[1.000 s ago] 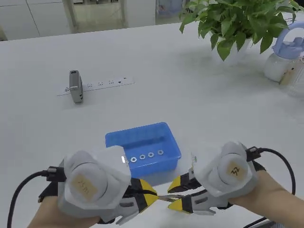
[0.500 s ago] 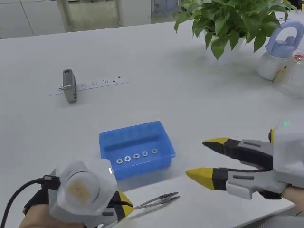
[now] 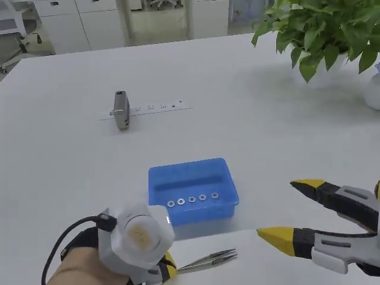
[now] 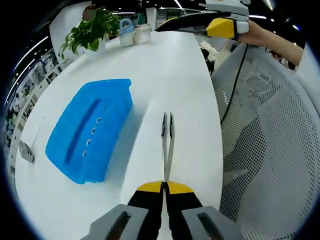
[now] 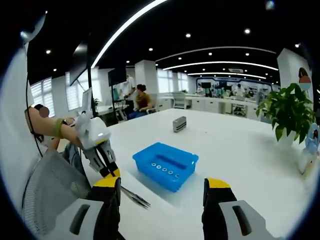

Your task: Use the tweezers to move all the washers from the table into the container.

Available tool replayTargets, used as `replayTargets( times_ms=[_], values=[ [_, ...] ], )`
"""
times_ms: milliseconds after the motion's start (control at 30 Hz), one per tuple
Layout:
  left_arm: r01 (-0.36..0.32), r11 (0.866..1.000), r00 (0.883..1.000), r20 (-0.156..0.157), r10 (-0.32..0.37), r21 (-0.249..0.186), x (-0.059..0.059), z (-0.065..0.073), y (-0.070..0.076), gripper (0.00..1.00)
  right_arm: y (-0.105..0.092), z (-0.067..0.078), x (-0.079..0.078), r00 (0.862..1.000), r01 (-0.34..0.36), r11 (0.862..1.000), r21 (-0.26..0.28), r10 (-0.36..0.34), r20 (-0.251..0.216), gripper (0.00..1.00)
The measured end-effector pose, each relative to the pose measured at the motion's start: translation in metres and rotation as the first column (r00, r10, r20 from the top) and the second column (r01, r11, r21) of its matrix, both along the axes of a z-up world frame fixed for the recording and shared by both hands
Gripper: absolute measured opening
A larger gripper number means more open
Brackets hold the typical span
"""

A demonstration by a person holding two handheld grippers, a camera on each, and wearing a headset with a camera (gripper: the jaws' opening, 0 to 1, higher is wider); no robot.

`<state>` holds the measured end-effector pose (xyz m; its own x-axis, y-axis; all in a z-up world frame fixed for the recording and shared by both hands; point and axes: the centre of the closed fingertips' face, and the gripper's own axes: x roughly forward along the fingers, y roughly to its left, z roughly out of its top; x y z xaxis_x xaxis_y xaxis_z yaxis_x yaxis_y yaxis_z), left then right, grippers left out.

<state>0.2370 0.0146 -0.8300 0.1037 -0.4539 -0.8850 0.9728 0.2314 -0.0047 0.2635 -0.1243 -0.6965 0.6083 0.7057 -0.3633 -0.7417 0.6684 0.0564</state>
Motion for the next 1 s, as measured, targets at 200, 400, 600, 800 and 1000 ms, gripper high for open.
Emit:
replayTargets(
  times_ms=[200, 400, 600, 800, 1000],
  values=[
    [-0.162, 0.986, 0.986, -0.032, 0.161, -0.038, -0.006, 0.006, 0.002, 0.03, 0.004, 0.01, -0.007, 0.999, -0.051, 0.998, 0.023, 0.051, 0.017, 0.66],
    [-0.368, 0.907, 0.928, -0.029, 0.371, -0.205, -0.015, 0.041, 0.006, 0.2, 0.003, 0.014, -0.01, 0.998, -0.061, 0.997, 0.05, 0.061, 0.017, 0.69],
    [-0.527, 0.654, 0.799, -0.053, 0.599, -0.542, -0.012, 0.104, 0.011, 0.5, 0.005, 0.016, -0.008, 0.998, -0.043, 0.998, 0.052, 0.041, 0.045, 0.8],
    [-0.451, 0.507, 0.673, 0.094, 0.734, -0.734, -0.006, 0.163, 0.028, 0.75, -0.005, 0.029, -0.001, 0.993, 0.015, 0.998, 0.065, -0.022, 0.113, 0.87],
    [-0.392, 0.367, 0.573, 0.088, 0.815, -0.843, -0.001, 0.197, 0.04, 0.89, -0.021, 0.05, 0.005, 0.984, 0.091, 0.976, 0.2, -0.119, 0.132, 0.93]
  ],
)
